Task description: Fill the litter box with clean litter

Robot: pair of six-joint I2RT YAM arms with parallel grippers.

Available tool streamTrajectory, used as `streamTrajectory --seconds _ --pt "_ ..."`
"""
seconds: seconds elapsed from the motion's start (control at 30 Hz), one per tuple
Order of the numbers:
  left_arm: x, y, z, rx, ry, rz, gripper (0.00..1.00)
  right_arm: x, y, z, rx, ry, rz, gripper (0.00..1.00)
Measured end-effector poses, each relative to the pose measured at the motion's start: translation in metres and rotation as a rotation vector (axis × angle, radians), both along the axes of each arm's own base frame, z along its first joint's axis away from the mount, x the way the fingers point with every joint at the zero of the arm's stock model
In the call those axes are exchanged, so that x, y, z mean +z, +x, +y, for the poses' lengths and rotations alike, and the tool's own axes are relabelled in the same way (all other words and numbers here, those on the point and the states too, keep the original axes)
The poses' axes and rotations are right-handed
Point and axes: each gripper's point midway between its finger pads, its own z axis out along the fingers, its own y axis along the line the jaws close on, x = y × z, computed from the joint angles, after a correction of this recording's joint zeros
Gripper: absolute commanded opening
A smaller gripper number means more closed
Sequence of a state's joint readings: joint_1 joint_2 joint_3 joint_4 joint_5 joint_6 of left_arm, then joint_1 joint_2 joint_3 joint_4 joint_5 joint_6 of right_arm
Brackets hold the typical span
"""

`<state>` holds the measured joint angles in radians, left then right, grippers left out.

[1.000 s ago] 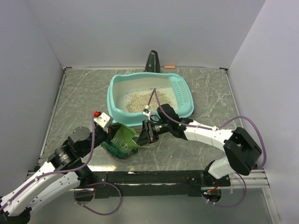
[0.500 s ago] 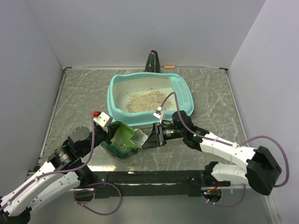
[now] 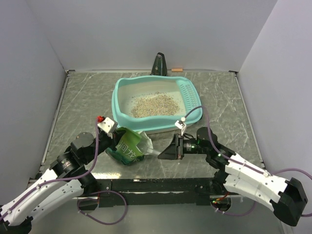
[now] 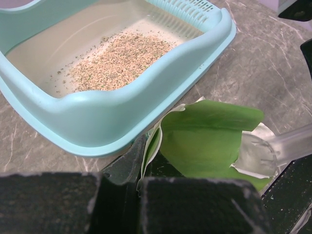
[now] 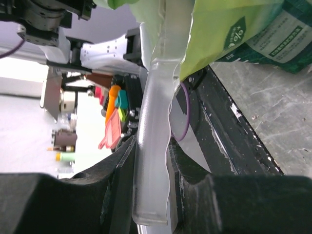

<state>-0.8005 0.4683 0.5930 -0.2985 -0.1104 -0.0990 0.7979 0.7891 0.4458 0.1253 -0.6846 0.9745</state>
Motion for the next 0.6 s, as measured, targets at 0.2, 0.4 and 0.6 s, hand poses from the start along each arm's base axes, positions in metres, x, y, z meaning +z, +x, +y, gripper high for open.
streamTrajectory --seconds 0.2,0.4,0.6 --pt "0.001 0.000 0.000 -0.002 -0.001 -0.002 0.01 0.000 0.000 -0.012 -0.080 0.032 0.008 0.00" --pt "0.001 0.000 0.001 0.005 -0.003 -0.005 0.01 0.002 -0.001 -0.024 -0.153 0.063 0.024 0.00" --pt "0.002 0.001 0.002 0.010 -0.004 -0.007 0.01 0.002 -0.004 -0.037 -0.217 0.093 0.063 0.00"
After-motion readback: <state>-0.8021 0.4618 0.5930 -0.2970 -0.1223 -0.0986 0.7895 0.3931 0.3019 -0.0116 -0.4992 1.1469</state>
